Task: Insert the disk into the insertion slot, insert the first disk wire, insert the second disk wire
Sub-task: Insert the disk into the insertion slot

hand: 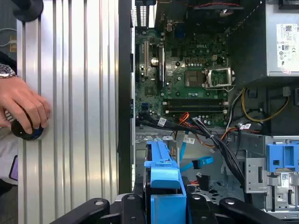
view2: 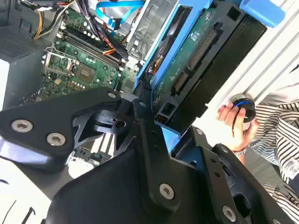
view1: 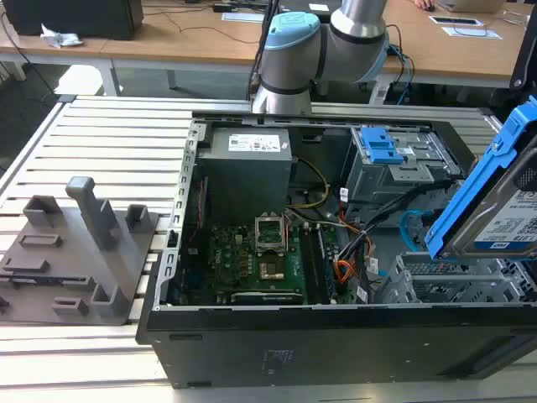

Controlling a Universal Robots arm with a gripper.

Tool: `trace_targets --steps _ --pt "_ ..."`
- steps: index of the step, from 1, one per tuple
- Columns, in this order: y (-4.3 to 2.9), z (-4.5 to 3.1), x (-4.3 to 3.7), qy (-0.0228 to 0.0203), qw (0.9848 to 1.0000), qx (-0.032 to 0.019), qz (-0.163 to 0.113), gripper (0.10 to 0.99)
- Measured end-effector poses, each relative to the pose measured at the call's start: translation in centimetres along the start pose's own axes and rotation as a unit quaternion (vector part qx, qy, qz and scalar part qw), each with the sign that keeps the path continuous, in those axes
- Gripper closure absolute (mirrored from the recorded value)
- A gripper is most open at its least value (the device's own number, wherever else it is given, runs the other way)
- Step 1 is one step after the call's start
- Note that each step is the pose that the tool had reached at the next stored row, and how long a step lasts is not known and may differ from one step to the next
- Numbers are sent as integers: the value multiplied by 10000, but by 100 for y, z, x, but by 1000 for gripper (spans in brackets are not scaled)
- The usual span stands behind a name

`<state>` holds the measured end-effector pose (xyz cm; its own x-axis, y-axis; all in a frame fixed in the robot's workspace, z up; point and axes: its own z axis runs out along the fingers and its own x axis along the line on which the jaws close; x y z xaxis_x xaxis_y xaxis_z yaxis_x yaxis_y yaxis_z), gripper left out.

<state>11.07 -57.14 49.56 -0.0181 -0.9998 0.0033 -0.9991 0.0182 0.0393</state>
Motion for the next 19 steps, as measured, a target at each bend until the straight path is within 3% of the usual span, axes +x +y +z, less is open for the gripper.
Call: trace_targets --steps 19 --pt "-8 194 -1 0 10000 0 0 722"
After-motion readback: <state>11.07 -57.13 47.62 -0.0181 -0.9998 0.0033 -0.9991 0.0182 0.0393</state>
